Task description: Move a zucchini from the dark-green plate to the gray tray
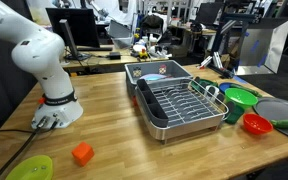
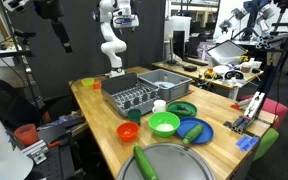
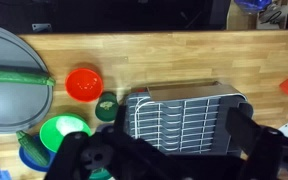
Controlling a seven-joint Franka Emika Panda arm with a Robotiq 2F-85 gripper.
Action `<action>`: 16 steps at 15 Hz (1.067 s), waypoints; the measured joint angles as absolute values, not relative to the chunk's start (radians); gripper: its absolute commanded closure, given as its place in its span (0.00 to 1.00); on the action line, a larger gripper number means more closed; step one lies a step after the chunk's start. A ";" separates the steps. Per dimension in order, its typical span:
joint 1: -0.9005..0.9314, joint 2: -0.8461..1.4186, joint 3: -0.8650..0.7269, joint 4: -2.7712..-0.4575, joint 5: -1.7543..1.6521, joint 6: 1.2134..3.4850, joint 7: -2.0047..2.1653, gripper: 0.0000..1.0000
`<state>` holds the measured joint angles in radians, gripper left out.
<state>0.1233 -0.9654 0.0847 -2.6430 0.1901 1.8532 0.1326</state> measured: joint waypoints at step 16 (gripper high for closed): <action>-0.007 -0.747 0.040 -2.631 0.173 2.119 0.143 0.00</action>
<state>-0.0065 -0.7470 0.0403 -2.6312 0.1735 2.1190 0.1427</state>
